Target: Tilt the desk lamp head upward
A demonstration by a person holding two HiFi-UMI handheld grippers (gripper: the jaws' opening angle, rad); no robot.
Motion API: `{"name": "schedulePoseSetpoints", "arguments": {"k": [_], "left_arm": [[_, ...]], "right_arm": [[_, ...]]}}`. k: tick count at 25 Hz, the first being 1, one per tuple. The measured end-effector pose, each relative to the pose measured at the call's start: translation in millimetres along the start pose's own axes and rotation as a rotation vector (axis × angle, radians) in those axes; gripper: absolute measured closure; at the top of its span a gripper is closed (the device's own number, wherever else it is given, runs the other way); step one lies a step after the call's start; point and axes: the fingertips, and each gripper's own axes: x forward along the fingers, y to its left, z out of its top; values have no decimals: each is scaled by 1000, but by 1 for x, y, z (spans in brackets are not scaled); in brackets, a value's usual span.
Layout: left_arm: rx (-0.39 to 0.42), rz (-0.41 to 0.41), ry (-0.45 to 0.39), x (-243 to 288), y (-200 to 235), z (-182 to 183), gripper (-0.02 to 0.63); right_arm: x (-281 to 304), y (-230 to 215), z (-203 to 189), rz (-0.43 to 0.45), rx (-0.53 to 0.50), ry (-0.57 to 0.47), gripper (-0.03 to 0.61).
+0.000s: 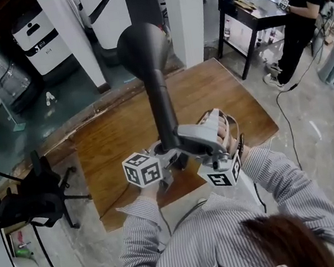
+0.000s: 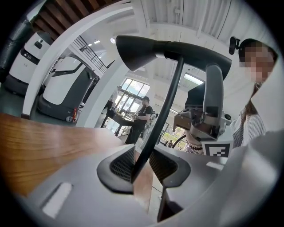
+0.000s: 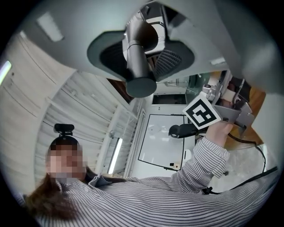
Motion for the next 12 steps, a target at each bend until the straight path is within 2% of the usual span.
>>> {"name": "schedulePoseSetpoints", "arguments": {"k": [12], "left_arm": [[-4, -16, 11, 0, -1, -2, 512]], "right_arm": [[-6, 17, -2, -12, -27, 26, 376]]}}
